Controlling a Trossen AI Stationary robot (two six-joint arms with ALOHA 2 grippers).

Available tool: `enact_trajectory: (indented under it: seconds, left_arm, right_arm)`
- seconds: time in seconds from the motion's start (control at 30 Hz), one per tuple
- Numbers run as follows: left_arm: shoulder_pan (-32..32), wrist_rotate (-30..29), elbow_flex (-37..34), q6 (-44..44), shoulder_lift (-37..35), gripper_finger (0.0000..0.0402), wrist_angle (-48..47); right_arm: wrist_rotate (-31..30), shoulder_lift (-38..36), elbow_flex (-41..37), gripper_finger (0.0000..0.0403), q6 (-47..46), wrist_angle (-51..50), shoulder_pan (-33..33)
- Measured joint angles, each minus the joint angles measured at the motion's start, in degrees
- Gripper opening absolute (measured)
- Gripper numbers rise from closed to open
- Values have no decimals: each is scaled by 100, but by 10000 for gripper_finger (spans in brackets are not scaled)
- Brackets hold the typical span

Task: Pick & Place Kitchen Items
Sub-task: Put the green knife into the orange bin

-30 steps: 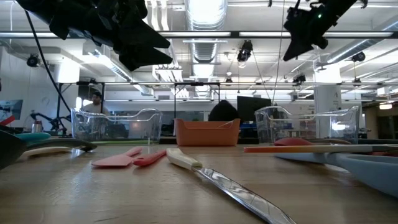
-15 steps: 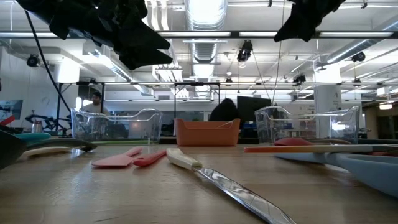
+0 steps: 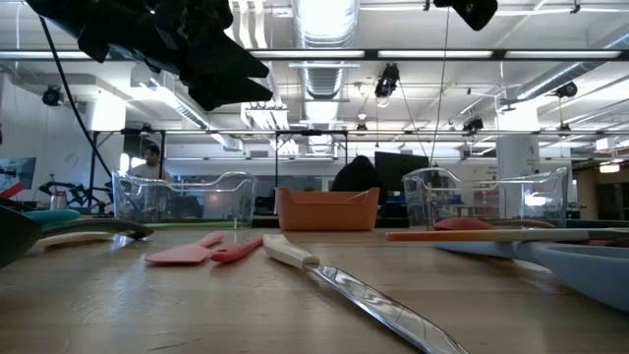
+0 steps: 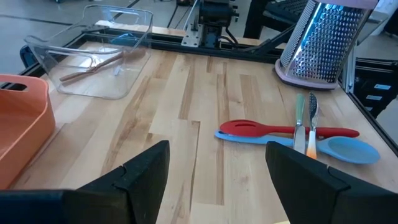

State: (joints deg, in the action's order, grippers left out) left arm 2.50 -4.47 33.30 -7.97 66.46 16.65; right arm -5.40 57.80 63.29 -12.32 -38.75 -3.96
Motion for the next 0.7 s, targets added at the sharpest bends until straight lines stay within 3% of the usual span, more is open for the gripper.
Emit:
enact_trajectory:
  seconds: [0.37, 0.7]
  left_arm:
    - [2, 4, 0, 0, 0, 268, -2]
    - [1, 5, 0, 2, 2, 268, -185]
  right_arm:
    - [804, 1370, 1322, 8, -1181, -2508, -521]
    - [1184, 2051, 1371, 8, -2339, -2618, -1647]
